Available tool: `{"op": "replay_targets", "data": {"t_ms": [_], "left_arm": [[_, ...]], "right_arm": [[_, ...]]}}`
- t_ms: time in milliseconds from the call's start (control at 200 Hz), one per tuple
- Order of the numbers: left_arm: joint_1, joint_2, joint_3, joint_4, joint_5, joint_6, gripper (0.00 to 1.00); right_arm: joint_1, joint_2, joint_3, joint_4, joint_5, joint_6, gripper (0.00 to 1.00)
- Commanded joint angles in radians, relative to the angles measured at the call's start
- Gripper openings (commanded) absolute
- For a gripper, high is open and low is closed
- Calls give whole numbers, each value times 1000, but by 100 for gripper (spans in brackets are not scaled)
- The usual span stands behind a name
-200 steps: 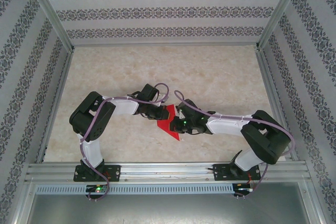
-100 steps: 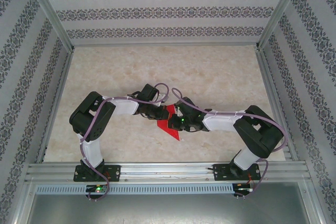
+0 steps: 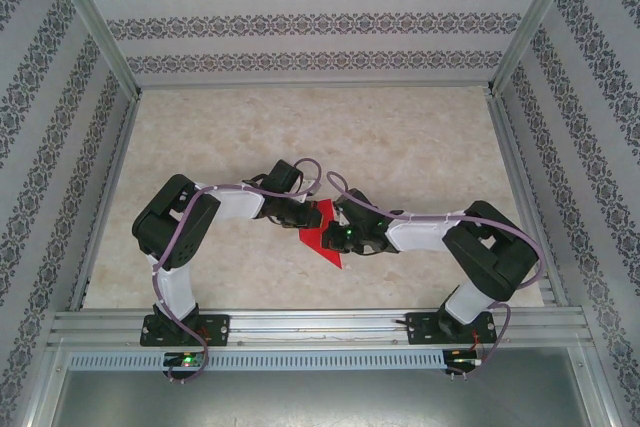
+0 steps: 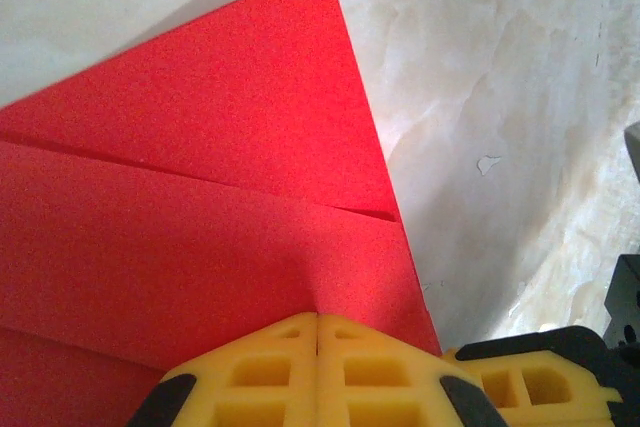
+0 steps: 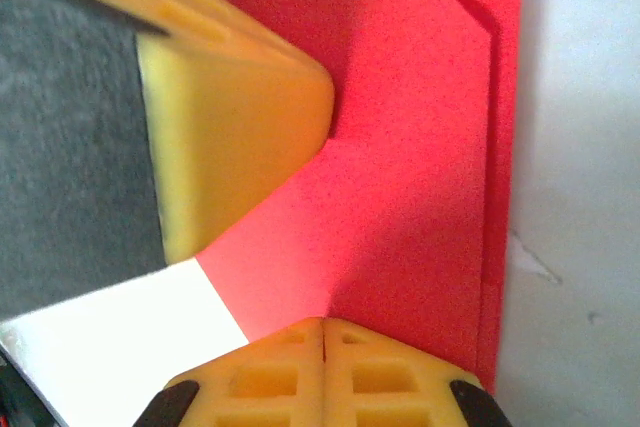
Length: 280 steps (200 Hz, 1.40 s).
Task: Fold a paper plane with a square sheet of paper (fold left side to right side)
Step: Fourth fold the wing at the center of the table.
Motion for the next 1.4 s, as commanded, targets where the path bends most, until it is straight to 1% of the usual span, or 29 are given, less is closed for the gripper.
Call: {"op": "replay_targets", "data": {"t_ms": [0, 395, 720, 750, 1039, 1169, 1279, 1329, 1394], "left_arm": [[1, 44, -9, -20, -94, -12, 0], [6, 36, -3, -34, -100, 2, 0], [8, 36, 13, -49, -104, 14, 0], [8, 35, 15, -51, -104, 15, 0], [8, 20, 25, -46, -95, 10, 0], [7, 4, 31, -28, -65, -6, 0], [7, -17, 36, 15, -17, -37, 4], [9, -36, 38, 35, 8, -51, 7], [10, -66, 44, 52, 30, -61, 11]], "right_arm": [[17, -26, -58, -66, -18, 15, 0], [35, -119, -199, -66, 0, 74, 0], [56, -236, -286, -82, 23, 129, 0], [57, -246, -318, -86, 23, 131, 0], [62, -334, -335, -161, 26, 128, 0], [60, -377, -318, -219, 26, 108, 0], [42, -427, -298, -257, 26, 74, 0], [26, -455, -298, -277, 28, 49, 4], [-9, -486, -251, -308, 20, -2, 8]]}}
